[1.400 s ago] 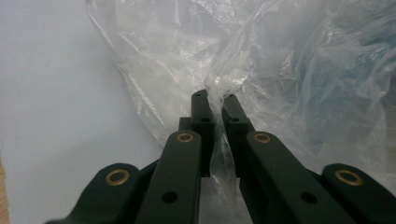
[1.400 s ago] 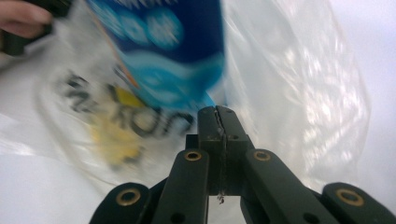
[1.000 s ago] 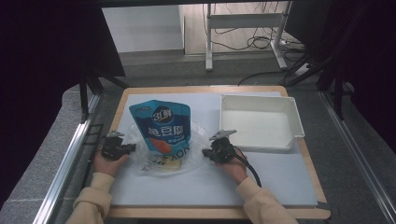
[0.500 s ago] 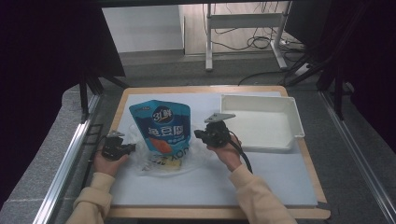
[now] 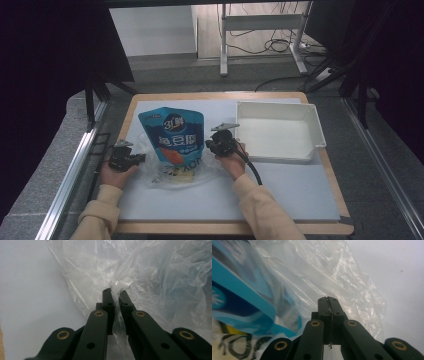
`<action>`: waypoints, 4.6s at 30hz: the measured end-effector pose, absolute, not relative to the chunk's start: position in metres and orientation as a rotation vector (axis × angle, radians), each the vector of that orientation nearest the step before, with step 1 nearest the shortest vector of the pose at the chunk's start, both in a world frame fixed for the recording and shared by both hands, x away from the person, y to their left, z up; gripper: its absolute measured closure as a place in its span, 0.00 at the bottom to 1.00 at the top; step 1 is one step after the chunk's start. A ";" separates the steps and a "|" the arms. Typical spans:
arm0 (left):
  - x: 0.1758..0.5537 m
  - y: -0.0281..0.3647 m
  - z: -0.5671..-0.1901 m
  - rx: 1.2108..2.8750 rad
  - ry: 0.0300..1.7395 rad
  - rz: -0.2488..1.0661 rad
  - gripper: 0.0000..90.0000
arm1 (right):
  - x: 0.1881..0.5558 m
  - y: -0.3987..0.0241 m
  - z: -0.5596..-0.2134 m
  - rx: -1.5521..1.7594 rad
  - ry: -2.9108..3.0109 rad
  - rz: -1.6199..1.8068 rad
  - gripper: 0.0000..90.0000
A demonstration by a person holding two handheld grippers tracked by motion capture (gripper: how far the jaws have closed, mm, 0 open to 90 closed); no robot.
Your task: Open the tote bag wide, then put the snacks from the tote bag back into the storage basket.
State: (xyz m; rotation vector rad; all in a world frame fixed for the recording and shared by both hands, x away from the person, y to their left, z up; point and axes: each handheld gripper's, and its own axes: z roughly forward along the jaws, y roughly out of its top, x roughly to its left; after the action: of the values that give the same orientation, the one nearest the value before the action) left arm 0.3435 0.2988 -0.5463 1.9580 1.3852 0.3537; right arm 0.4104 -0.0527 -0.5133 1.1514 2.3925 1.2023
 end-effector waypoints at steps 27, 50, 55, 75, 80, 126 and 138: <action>0.343 0.299 -0.546 1.953 1.392 0.356 0.97 | 0.413 -0.057 -0.535 1.191 2.399 1.124 0.99; 0.328 0.317 -0.515 1.729 1.276 0.341 0.74 | 0.388 -0.084 -0.481 1.083 2.286 1.408 0.99; 0.323 0.321 -0.506 1.692 1.261 0.372 0.65 | 0.387 -0.092 -0.477 1.067 2.295 1.420 0.99; 0.296 0.311 -0.473 1.702 1.153 0.391 0.36 | 0.364 -0.108 -0.463 0.970 2.343 1.452 0.94; 0.287 0.309 -0.471 1.708 1.147 0.382 0.35 | 0.357 -0.109 -0.459 0.914 2.362 1.476 0.83; 0.283 0.297 -0.471 1.769 1.112 0.368 0.34 | 0.350 -0.091 -0.414 0.760 2.280 1.595 0.51; 0.282 0.294 -0.470 1.779 1.100 0.364 0.34 | 0.360 -0.078 -0.403 0.767 2.282 1.612 0.53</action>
State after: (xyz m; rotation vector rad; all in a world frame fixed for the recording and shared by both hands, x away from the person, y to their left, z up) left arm 0.2822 0.2936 -0.4702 1.7794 1.0998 0.3638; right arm 0.3596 -0.0783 -0.4031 0.7672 2.2823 1.6122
